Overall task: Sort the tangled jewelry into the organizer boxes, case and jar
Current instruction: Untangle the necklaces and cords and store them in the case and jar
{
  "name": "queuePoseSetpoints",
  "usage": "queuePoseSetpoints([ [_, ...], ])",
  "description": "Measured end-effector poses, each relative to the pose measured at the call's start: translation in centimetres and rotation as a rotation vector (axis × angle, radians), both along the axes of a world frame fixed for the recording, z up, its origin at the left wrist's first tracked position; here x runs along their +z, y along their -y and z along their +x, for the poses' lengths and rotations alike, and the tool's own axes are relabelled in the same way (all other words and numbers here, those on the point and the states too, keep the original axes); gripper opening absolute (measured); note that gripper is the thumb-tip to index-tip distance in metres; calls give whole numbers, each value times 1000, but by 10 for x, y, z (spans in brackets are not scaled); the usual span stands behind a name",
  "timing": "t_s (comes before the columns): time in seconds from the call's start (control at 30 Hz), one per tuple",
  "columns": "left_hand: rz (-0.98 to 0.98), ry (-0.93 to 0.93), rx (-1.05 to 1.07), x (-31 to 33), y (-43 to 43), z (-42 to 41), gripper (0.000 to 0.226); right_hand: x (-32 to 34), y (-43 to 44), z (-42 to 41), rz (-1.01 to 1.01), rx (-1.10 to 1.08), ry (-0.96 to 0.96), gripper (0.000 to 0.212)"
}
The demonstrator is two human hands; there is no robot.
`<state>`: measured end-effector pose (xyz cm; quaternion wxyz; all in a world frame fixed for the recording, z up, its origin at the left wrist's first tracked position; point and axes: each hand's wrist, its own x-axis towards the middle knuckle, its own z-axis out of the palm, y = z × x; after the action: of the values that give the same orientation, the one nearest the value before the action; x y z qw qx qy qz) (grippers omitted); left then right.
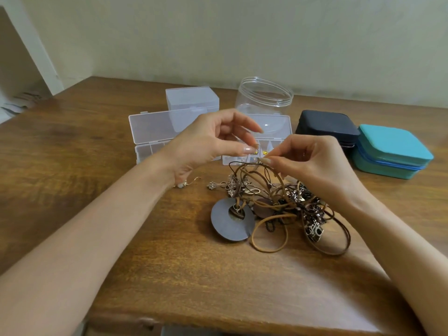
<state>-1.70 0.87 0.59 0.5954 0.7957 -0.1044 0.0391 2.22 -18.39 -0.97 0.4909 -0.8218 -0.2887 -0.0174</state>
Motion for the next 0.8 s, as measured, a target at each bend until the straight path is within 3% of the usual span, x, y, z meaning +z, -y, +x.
queuePoseSetpoints([
  [0.07,29,8,87,-2,0,1,25,1,0,-1,6,35,-3,6],
  [0.2,384,130,309,-8,3,5,20,3,0,-1,97,57,-86,11],
  [0.33,149,63,84,0,3,1,18,5,1,0,198,85,-188,15],
  [0.43,124,-43,-93,0,3,-2,23,6,2,1,253,93,-258,17],
  [0.8,70,-55,-20,-3,5,0,6,6,3,2,252,87,-249,19],
])
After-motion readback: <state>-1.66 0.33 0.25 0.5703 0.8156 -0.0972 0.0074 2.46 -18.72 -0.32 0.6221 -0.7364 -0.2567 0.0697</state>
